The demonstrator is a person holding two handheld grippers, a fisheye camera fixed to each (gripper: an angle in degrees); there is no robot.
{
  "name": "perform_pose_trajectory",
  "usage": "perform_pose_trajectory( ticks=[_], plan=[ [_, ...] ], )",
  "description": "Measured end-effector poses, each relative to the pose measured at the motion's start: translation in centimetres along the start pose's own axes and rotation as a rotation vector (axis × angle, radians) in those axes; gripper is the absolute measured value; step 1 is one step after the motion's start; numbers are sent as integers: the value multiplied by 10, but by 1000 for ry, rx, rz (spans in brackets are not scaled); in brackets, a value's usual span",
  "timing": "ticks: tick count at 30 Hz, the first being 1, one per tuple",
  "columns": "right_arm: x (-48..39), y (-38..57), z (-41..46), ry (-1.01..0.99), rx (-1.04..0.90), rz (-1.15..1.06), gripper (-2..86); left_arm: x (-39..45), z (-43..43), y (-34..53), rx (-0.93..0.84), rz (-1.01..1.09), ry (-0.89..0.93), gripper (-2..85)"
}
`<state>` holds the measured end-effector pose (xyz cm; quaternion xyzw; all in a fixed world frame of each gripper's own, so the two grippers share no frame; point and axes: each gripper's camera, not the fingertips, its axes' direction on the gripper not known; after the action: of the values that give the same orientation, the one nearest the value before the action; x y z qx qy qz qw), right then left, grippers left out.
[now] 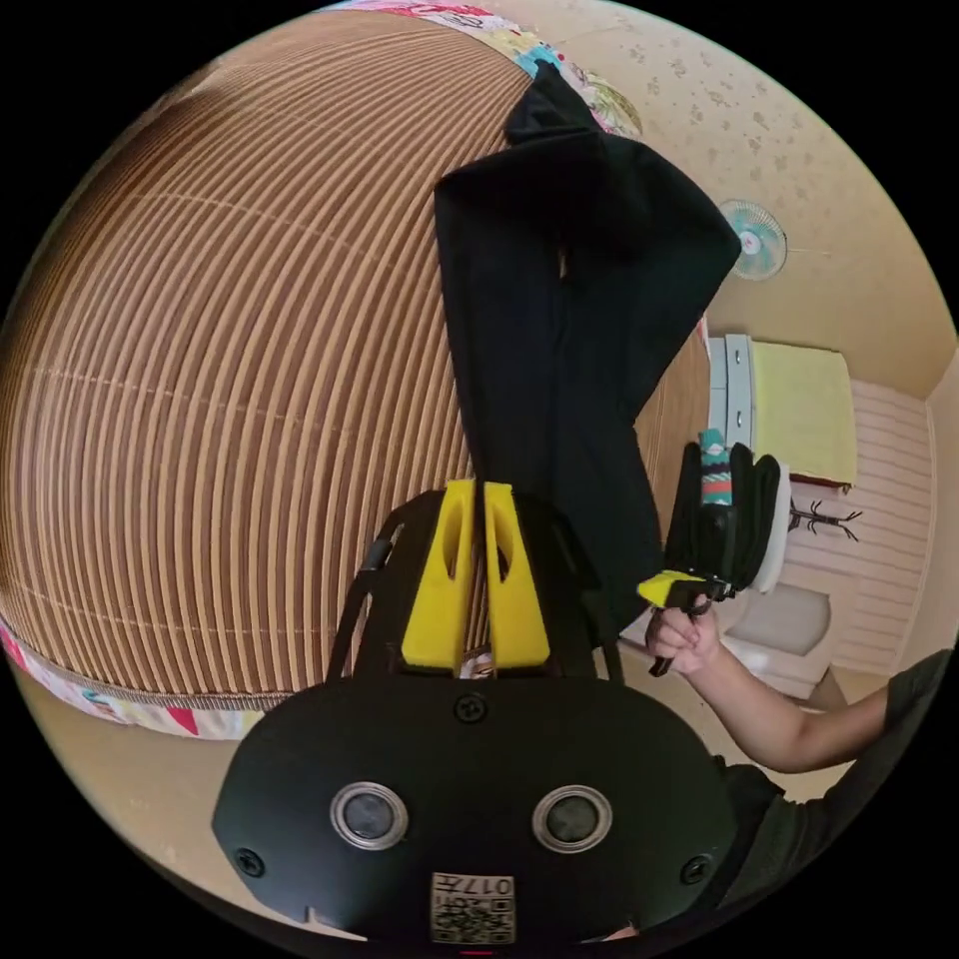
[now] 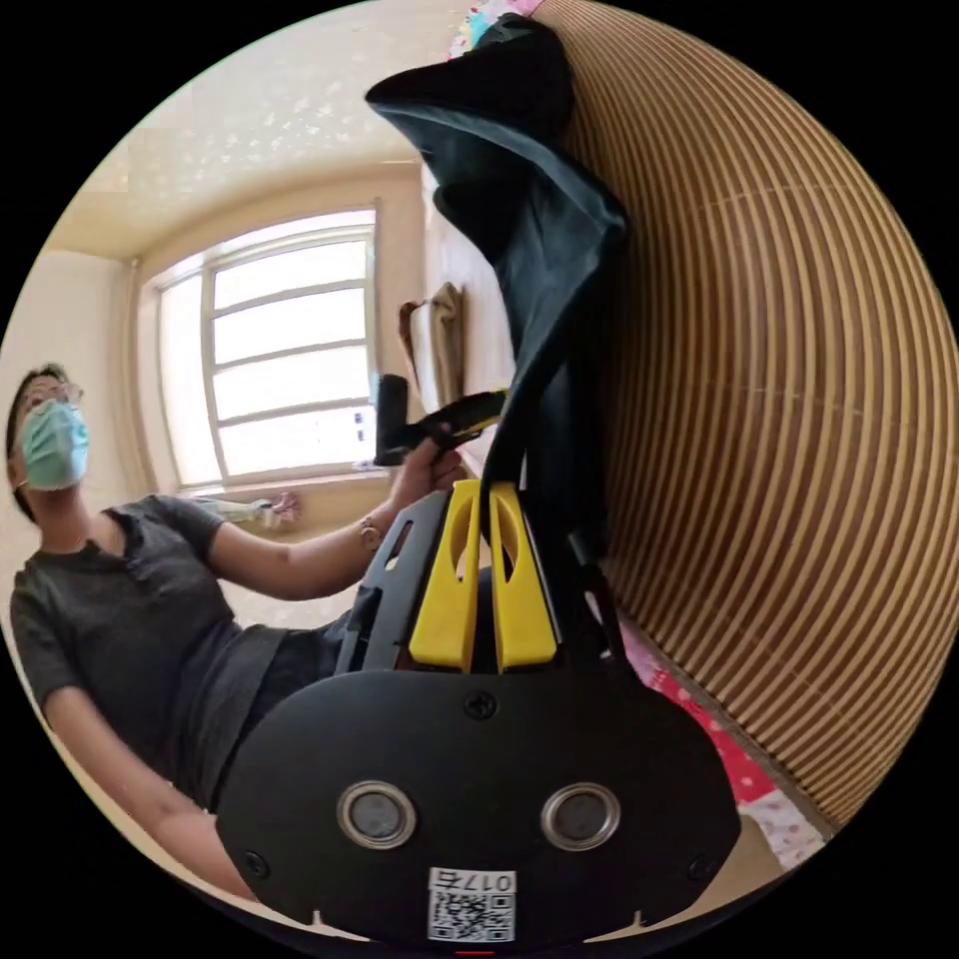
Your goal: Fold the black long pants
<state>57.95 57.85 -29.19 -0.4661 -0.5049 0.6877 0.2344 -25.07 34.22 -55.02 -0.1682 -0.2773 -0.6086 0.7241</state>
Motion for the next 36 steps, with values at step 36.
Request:
perform_pose_trajectory(
  ticks=[36],
  plan=[
    [76, 86, 100, 170, -580, 8, 23, -83, -32, 67, 27, -31, 550, 79]
  ],
)
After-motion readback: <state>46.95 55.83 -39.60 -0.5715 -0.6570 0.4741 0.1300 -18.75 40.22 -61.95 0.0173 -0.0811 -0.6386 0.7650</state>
